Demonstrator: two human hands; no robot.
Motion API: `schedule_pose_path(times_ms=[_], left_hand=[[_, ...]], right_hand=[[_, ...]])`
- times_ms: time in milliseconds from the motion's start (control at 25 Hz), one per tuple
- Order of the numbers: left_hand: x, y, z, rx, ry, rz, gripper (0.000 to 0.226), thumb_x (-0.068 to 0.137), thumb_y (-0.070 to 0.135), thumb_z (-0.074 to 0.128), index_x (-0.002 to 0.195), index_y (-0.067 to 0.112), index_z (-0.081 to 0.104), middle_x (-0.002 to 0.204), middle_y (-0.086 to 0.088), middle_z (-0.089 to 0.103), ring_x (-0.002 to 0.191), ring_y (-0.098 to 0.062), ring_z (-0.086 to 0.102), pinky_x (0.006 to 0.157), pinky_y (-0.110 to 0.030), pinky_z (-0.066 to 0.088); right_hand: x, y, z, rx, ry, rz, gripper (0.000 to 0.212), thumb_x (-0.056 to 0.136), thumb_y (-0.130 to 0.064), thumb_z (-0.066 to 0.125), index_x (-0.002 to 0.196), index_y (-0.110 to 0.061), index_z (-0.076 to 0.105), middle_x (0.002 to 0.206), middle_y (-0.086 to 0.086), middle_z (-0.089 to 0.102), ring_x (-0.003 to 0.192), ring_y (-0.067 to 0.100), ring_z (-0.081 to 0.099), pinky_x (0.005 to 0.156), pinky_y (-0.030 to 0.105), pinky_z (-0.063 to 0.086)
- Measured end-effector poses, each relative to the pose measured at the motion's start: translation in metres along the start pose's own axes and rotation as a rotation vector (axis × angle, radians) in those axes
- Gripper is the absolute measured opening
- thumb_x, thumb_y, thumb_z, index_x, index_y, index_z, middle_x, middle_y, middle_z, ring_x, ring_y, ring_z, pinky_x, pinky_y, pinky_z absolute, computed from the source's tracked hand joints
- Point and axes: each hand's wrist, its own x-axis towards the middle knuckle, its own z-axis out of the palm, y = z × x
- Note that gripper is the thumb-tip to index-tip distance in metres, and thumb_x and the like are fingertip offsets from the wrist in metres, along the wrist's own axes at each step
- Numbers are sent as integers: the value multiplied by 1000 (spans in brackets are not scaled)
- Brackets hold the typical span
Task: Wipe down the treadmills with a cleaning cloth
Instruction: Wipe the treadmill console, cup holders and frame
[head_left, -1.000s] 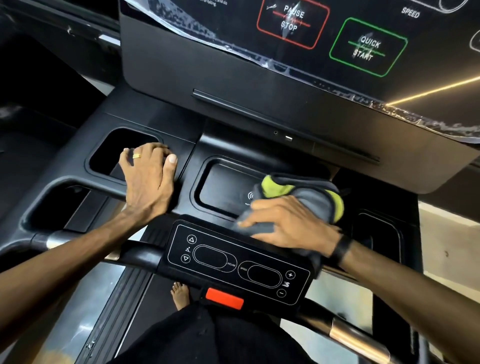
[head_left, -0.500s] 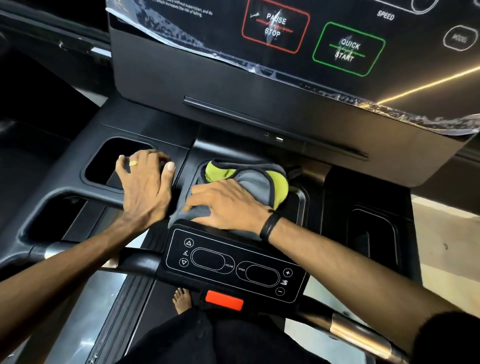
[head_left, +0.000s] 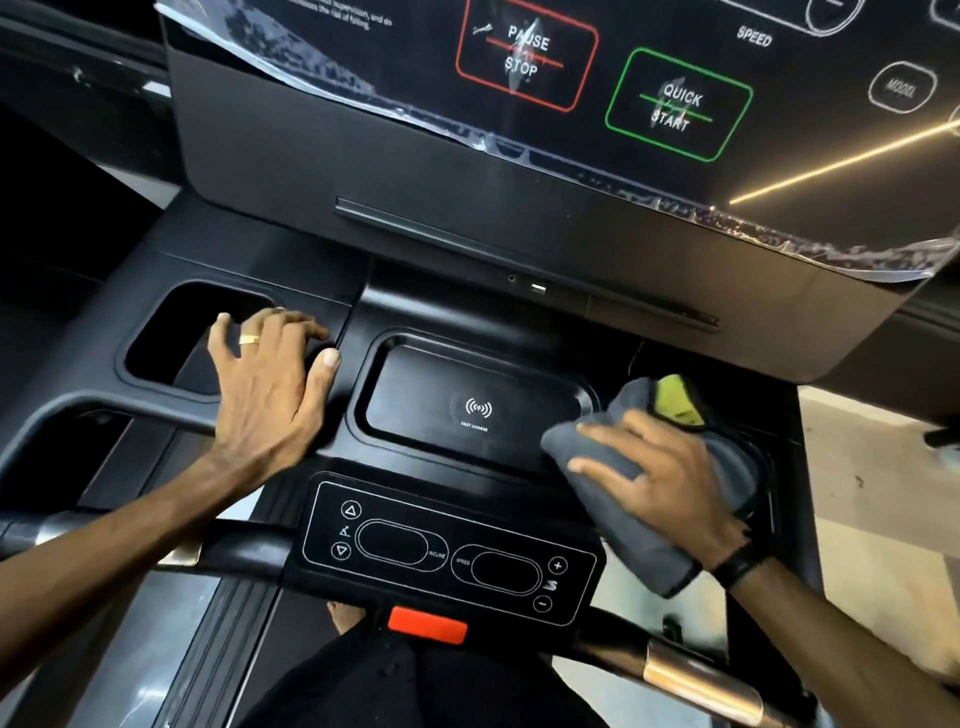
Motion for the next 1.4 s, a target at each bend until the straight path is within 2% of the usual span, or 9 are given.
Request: schedule_pose_path(times_ms=[120,280,400,520,600,840,1040,1400], left_hand=[[1,-1,2,5,-11,16,49,102,44,25,110,10,59,118,-8,58,125,-32,46,116,-55,9],[0,-3,2,-10,-1,4,49,102,44,24,108,11,60,120,-7,58,125,-31,45,115,-55,9],[-1,-4,4,-17,6,-8,47,102,43,25,108,12,60,120,-6,59,125,-30,45,115,-55,9],[0,-3,2,-13,1,-30,48,102,44,24,108,12,60,120,-5,59,124,-29,46,116,-55,10],[-1,-2,3,-7,-3,-36,48,102,44,24,108,12,60,118,-4,60,123,-28,47,115,-55,11],[0,-3,2,-34,-8,-46,48,102,45,25,106,12,60,117,-3,60,123,-28,46,116,-58,12],[-1,-1,0,-31,-30,-69,51,102,47,24,106,11,60,116,-3,61,125,-28,46,116,-58,13],[-1,0,-4,-69,-50,-97,51,101,52,21,99,16,57,109,1,61,120,-25,49,116,-59,13]], right_hand=[[42,16,7,-66,24,259,31,92,-52,67,105,-26,77,92,1,70,82,23,65,71,38,54],[61,12,10,-51,72,339,26,90,-49,70,102,-28,76,94,-1,70,85,23,68,74,35,54],[22,-4,10,-59,56,217,29,92,-49,68,104,-23,75,92,0,65,81,22,65,72,38,53],[-15,-24,10,-9,23,56,37,95,-53,64,110,-21,74,88,-2,60,78,18,60,70,28,49],[-17,-31,11,8,8,23,38,95,-53,64,109,-19,75,87,-2,60,75,18,60,68,27,48],[40,-43,27,3,-31,-65,31,91,-53,69,100,-23,73,86,-5,64,77,18,65,64,35,53],[81,-69,53,21,-68,-110,34,90,-55,68,103,-24,72,88,-8,63,76,14,63,64,33,51],[87,-75,60,55,-72,-157,31,93,-57,63,104,-28,66,89,-11,58,78,7,58,70,23,47]])
